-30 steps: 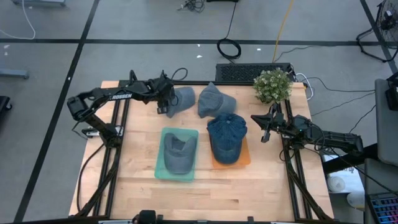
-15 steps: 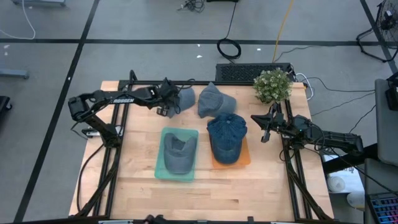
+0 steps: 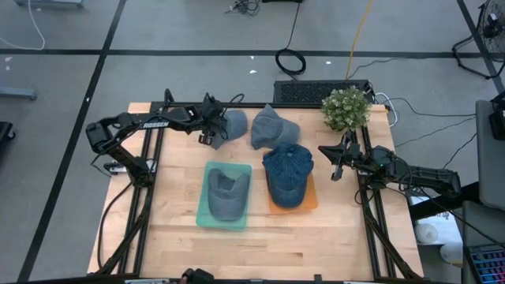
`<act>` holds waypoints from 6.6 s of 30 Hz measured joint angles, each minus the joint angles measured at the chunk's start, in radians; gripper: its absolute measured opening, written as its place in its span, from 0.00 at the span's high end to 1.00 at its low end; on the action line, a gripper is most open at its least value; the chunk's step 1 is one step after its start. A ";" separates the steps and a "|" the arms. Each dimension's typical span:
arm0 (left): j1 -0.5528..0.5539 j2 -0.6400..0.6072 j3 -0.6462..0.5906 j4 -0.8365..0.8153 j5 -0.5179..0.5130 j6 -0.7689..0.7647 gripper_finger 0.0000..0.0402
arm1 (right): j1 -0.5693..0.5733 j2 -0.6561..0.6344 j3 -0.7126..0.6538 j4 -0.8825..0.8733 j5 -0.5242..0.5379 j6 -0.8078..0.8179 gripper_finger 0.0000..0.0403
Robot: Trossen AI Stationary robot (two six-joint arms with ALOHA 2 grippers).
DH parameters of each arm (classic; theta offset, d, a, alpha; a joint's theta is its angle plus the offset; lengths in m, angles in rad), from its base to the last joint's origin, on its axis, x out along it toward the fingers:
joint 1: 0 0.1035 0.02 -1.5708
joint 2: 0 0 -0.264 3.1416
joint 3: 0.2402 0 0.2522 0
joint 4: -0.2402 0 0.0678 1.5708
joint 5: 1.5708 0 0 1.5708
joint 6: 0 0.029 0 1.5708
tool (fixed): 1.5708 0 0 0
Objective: Pick & Place hat
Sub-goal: Put the left gray cap into the light blue bin
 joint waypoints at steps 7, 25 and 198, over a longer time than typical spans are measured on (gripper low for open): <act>0.010 0.000 -0.011 0.015 0.071 -0.056 0.47 | 0.000 0.000 0.000 0.000 0.000 0.000 1.00; 0.014 0.077 -0.012 0.042 0.024 -0.194 0.47 | 0.000 0.000 0.000 0.000 0.000 0.000 1.00; -0.473 -0.138 0.012 0.016 1.298 0.161 0.99 | 0.000 0.000 0.000 0.000 0.000 0.000 1.00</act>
